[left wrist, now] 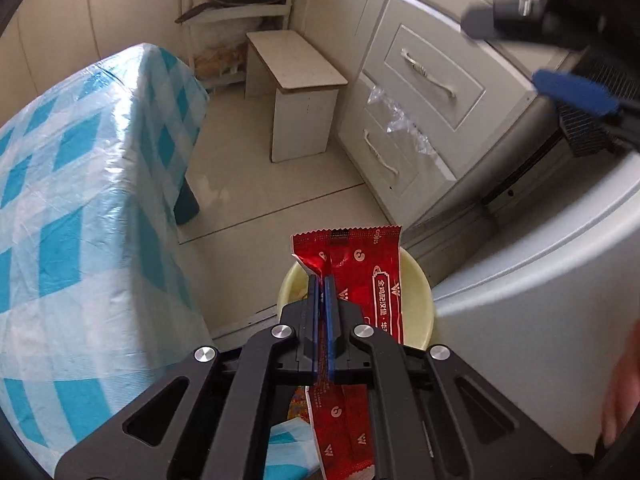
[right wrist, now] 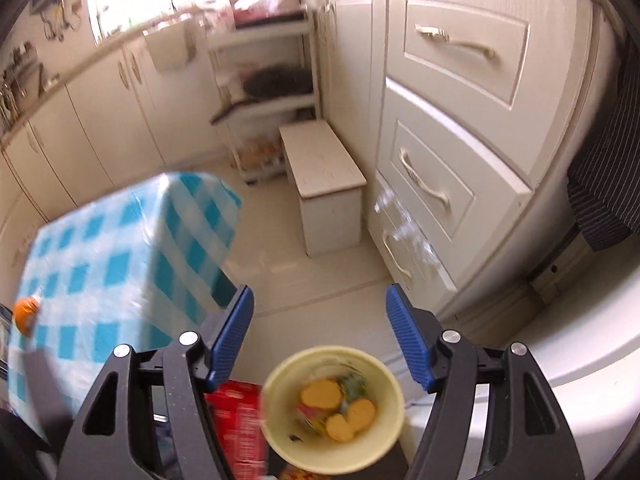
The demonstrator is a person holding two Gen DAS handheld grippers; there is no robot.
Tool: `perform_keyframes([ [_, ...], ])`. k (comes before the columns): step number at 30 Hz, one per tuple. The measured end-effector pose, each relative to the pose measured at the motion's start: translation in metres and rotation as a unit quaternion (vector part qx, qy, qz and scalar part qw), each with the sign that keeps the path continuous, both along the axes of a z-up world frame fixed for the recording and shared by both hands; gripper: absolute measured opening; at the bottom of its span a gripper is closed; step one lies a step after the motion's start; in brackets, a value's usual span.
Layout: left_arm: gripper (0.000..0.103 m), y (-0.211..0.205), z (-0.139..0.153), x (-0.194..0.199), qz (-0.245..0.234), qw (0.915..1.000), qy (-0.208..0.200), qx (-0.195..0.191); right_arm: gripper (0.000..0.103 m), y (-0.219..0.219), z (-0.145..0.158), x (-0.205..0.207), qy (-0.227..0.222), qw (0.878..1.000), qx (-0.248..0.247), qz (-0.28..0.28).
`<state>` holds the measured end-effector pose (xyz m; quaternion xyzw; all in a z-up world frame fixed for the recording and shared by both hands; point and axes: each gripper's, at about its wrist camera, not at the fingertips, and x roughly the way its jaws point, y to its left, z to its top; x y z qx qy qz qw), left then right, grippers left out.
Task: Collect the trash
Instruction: 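Drop the peel into the yellow bucket while the left tool drops the wrapper there, then move the left tool to the whole orange and grasp it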
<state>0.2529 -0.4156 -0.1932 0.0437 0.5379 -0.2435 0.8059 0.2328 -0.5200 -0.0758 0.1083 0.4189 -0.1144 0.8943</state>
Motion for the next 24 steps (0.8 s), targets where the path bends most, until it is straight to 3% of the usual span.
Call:
perform_keyframes([
  [3, 0.011, -0.022, -0.024, 0.002, -0.002, 0.999, 0.038, 0.023, 0.067, -0.001, 0.009, 0.004, -0.02, 1.0, 0.014, -0.004],
  [8, 0.048, -0.019, -0.023, -0.003, -0.002, 0.9994, 0.034, 0.01, 0.073, 0.005, 0.021, 0.012, -0.032, 0.999, 0.024, -0.007],
  [13, 0.053, 0.013, 0.013, -0.012, -0.015, 0.9998, -0.012, -0.004, 0.077, 0.011, 0.025, 0.018, -0.041, 0.999, 0.03, -0.006],
  [19, 0.064, 0.106, 0.067, -0.017, -0.008, 0.991, -0.124, 0.05, 0.077, 0.03, 0.026, 0.026, -0.04, 0.998, 0.048, 0.011],
  [24, 0.071, 0.221, 0.088, 0.012, 0.07, 0.9742, -0.169, 0.131, 0.078, 0.056, 0.025, 0.037, -0.032, 0.995, 0.078, 0.043],
])
